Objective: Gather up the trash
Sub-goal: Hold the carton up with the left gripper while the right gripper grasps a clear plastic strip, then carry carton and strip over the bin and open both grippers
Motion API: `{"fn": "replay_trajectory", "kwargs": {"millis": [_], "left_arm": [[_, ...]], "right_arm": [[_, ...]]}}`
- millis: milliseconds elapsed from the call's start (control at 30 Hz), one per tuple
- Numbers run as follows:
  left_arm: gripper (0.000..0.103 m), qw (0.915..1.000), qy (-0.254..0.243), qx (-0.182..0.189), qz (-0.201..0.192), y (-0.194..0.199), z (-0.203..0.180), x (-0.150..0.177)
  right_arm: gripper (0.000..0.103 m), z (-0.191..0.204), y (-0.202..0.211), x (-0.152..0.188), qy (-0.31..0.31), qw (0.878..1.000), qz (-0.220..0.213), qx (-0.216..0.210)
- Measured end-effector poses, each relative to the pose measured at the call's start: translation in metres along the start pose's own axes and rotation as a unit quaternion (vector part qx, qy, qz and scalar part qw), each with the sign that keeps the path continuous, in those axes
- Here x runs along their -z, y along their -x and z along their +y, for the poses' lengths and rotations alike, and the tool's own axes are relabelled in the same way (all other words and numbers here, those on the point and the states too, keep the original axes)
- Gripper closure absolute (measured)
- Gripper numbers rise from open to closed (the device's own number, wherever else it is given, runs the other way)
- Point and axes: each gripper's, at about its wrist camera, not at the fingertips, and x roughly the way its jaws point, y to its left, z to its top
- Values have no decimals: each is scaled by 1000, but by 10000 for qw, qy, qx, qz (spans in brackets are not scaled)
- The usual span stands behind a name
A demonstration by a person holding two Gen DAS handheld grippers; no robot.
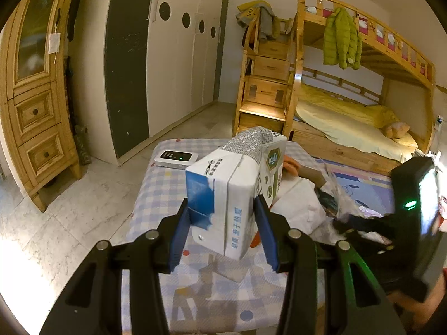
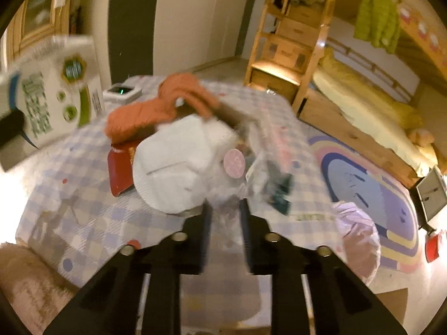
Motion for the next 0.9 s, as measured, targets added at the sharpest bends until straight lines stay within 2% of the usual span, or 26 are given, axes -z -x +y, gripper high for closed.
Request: {"fn": "replay_trajectory", "kwargs": {"millis": [33,200,333,567,700,900], "left_arm": [[59,10000,-10,27,-1,1,-3,0],[59,9997,-117,223,2,4,-16,1],[59,9986,-291,438,24,5,-40,3],[59,9943,-660,836,95,4,-85,8],[59,9896,-883,1124,184,2,-116,11],[59,9806,-1233,1523,93,1,-167,3]], "right_arm": [[93,-10,11,1,-109,9999,-85,7],[100,-51,40,5,-546,9979,-347,-4],[101,-89,59,9,-982,9937,-501,-178],[100,-128,90,25,-1422,9869,-677,-355],[100,-144,95,38,-1628,9839,-642,-352],[100,-180,104,59,-2013,9773,-641,-128]]}}
